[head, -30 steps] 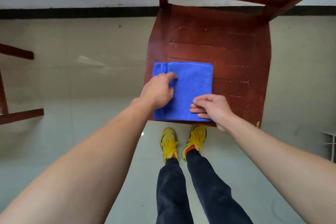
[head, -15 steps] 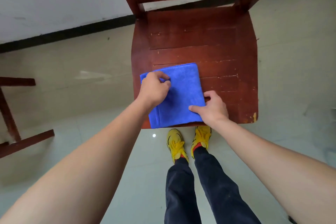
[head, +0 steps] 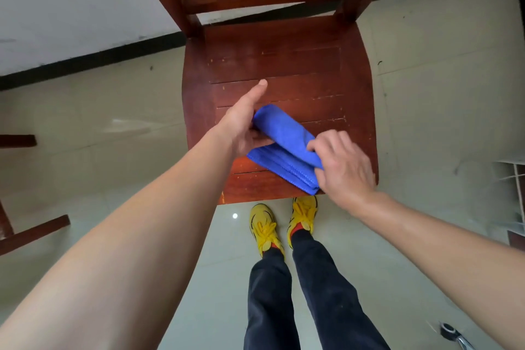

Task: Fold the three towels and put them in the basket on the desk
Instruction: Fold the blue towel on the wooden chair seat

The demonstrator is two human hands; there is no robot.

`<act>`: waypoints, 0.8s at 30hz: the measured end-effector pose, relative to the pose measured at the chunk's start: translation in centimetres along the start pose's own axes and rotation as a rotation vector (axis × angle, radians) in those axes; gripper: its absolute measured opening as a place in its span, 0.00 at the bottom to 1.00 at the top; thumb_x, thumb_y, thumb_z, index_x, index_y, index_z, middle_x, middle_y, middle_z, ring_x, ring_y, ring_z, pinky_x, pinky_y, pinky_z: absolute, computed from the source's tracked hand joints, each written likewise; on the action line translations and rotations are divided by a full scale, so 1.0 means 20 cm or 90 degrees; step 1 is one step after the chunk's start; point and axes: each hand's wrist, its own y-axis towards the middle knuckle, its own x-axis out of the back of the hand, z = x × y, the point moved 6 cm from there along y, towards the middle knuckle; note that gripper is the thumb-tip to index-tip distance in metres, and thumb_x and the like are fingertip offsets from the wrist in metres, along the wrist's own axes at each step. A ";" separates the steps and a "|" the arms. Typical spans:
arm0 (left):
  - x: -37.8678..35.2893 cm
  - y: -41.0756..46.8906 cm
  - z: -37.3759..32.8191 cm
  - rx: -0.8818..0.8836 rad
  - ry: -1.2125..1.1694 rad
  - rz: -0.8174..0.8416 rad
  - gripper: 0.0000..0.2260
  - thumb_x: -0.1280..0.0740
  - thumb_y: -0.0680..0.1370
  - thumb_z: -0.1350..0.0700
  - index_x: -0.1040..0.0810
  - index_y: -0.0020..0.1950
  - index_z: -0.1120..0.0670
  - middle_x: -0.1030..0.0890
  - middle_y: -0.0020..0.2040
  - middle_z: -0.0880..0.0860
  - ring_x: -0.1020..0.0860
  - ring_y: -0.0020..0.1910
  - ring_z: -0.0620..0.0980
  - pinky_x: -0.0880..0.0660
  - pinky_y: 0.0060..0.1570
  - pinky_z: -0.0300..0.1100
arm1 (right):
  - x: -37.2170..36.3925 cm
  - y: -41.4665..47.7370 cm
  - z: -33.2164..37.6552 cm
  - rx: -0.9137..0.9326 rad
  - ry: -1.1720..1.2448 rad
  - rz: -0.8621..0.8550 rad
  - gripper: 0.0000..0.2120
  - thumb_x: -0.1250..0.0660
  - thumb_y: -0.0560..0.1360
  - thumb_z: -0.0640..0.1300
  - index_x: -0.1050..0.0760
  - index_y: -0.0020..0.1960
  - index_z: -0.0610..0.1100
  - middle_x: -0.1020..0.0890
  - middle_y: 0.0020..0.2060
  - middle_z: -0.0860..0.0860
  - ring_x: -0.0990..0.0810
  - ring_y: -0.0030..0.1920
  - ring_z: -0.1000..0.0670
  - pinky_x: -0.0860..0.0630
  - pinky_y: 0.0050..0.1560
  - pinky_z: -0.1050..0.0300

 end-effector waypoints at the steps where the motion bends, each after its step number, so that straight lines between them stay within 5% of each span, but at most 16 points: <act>1: 0.01 0.00 0.01 -0.020 0.021 -0.020 0.28 0.26 0.69 0.44 0.26 0.63 0.56 0.22 0.60 0.57 0.18 0.53 0.56 0.18 0.38 0.47 | -0.03 -0.04 0.02 0.013 -0.005 0.001 0.21 0.29 0.60 0.30 0.26 0.51 0.43 0.24 0.47 0.48 0.26 0.46 0.43 0.32 0.34 0.53; 4: 0.09 0.02 0.02 -0.113 0.137 -0.127 0.09 0.30 0.71 0.63 0.23 0.49 0.55 0.21 0.51 0.55 0.20 0.53 0.55 0.20 0.44 0.47 | -0.10 -0.14 0.04 0.025 0.013 0.001 0.22 0.29 0.62 0.30 0.24 0.54 0.42 0.23 0.51 0.47 0.25 0.49 0.42 0.28 0.37 0.49; 10: 0.15 -0.03 0.02 -0.273 0.315 -0.156 0.15 0.38 0.71 0.69 0.23 0.49 0.52 0.21 0.42 0.52 0.24 0.41 0.51 0.27 0.40 0.41 | -0.15 -0.21 0.08 0.082 0.018 0.016 0.22 0.28 0.65 0.34 0.22 0.58 0.44 0.23 0.49 0.46 0.26 0.47 0.43 0.32 0.41 0.51; 15: 0.16 -0.09 0.08 -0.359 0.465 -0.206 0.19 0.42 0.68 0.71 0.24 0.53 0.54 0.21 0.45 0.50 0.23 0.45 0.51 0.27 0.42 0.38 | -0.23 -0.25 0.07 0.102 0.022 0.073 0.24 0.24 0.65 0.40 0.22 0.61 0.44 0.23 0.50 0.47 0.25 0.50 0.44 0.28 0.43 0.52; 19: 0.17 -0.10 0.11 -0.425 0.660 -0.272 0.21 0.39 0.68 0.68 0.28 0.60 0.56 0.24 0.56 0.58 0.26 0.55 0.59 0.27 0.52 0.49 | -0.26 -0.29 0.04 0.088 0.076 0.117 0.22 0.28 0.70 0.44 0.23 0.63 0.43 0.23 0.56 0.46 0.25 0.57 0.43 0.25 0.51 0.48; 24: -0.03 -0.25 0.03 -0.685 1.016 -0.241 0.15 0.36 0.64 0.70 0.26 0.49 0.60 0.27 0.46 0.60 0.28 0.44 0.61 0.39 0.32 0.47 | -0.15 -0.22 0.01 -0.076 0.197 0.043 0.08 0.34 0.72 0.43 0.18 0.49 0.43 0.22 0.46 0.49 0.23 0.47 0.45 0.26 0.42 0.50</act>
